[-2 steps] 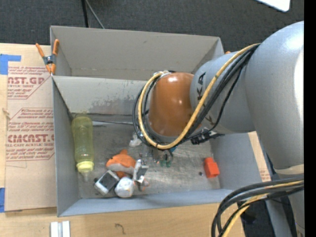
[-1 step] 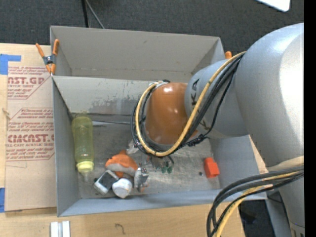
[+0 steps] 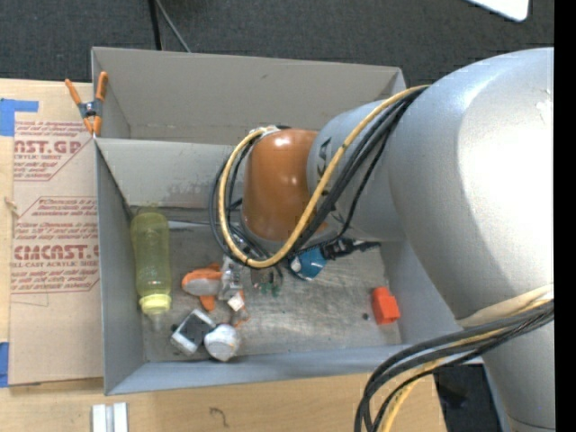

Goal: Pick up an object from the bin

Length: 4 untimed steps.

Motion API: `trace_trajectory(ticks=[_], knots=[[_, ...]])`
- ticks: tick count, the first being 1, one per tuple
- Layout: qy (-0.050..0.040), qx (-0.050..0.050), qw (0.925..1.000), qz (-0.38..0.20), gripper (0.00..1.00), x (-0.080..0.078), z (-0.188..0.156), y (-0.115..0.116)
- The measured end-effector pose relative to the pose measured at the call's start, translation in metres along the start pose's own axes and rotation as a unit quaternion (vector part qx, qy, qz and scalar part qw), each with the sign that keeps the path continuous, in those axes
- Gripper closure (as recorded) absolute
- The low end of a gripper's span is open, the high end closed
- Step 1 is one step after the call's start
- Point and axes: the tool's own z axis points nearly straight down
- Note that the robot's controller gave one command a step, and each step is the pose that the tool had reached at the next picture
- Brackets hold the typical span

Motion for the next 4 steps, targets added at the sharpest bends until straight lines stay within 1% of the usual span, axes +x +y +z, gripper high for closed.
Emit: trace_trajectory(ticks=[1, 2, 3, 4], knots=[[-0.0003, 0.000, 1.0000, 0.000, 1.00, 0.000, 0.000, 0.000], [0.0017, -0.006, 1.0000, -0.003, 0.00, -0.009, 0.002, -0.002], [-0.0150, -0.008, 0.9999, 0.000, 1.00, -0.017, 0.000, -0.005], [-0.0149, -0.008, 0.9999, 0.000, 1.00, -0.017, 0.000, -0.005]])
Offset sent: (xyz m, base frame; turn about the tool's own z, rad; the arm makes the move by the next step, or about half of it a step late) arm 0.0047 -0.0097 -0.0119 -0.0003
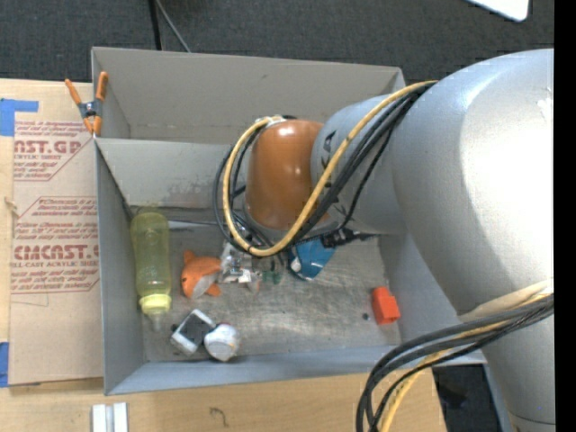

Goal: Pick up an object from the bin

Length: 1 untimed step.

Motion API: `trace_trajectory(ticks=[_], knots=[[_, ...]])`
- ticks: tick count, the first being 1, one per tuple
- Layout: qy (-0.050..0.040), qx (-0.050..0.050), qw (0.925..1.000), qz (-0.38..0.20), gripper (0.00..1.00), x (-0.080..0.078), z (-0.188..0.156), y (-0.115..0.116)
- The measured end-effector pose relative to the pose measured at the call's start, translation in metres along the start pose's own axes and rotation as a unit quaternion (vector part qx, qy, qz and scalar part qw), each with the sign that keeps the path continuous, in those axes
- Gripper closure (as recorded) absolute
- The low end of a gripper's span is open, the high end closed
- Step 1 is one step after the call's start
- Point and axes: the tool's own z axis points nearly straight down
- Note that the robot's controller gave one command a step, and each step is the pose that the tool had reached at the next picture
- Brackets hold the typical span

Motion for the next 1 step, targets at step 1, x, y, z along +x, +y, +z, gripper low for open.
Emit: trace_trajectory(ticks=[1], knots=[[0.0235, 0.008, 0.9995, -0.020, 1.00, -0.0047, -0.0290, -0.0003]])
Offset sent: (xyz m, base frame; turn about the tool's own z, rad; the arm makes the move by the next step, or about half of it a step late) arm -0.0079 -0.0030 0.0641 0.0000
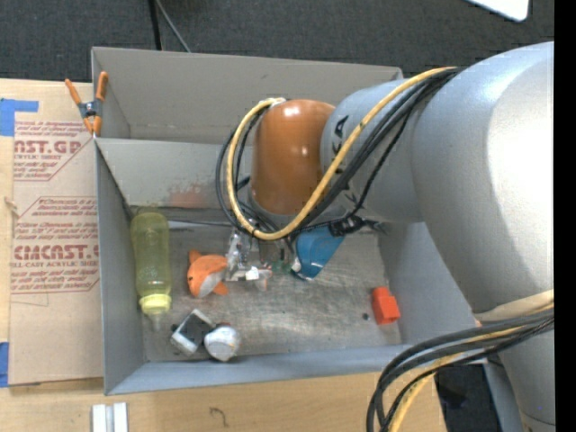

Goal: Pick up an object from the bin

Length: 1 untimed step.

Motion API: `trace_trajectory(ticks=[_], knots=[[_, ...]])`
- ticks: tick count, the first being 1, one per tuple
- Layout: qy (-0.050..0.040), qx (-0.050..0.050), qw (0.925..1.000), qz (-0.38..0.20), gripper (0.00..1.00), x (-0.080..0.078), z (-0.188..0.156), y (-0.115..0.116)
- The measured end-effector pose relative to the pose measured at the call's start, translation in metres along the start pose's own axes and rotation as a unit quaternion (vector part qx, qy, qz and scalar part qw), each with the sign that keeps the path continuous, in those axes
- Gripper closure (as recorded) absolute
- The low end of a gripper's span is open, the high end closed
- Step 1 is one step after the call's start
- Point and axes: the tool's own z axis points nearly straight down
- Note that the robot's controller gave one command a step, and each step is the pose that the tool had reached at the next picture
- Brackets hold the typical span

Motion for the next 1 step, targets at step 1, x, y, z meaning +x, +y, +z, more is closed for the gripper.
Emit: trace_trajectory(ticks=[1], knots=[[-0.0045, -0.002, 0.9999, 0.016, 1.00, 0.0053, -0.0324, -0.0012]])
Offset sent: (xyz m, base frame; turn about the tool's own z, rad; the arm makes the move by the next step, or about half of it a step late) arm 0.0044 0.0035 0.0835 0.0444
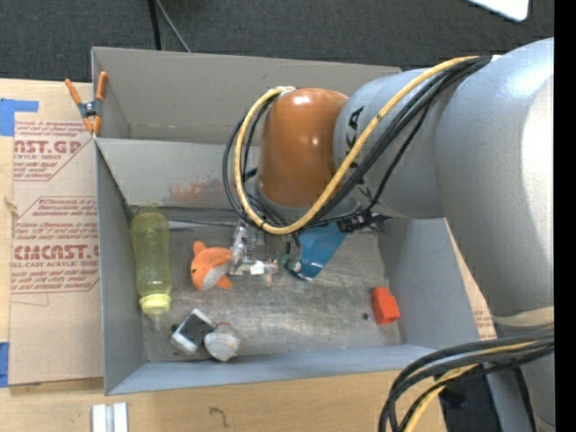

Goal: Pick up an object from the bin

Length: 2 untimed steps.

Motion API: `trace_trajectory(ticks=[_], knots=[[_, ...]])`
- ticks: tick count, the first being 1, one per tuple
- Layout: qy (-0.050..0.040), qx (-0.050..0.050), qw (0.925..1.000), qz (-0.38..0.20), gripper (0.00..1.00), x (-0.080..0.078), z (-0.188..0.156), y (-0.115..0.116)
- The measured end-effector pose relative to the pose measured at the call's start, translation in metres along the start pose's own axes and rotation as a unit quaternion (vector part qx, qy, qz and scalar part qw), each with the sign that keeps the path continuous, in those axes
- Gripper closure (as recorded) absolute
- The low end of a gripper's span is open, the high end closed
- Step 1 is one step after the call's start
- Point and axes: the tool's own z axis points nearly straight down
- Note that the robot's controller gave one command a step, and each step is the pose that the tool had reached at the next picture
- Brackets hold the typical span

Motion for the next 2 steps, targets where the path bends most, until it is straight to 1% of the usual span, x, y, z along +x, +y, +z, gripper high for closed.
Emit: trace_trajectory(ticks=[1, 2], knots=[[0.0037, 0.001, 1.0000, 0.005, 1.00, -0.004, -0.036, 0.004], [0.0000, 0.000, 1.0000, 0.004, 1.00, -0.006, -0.062, 0.005]])
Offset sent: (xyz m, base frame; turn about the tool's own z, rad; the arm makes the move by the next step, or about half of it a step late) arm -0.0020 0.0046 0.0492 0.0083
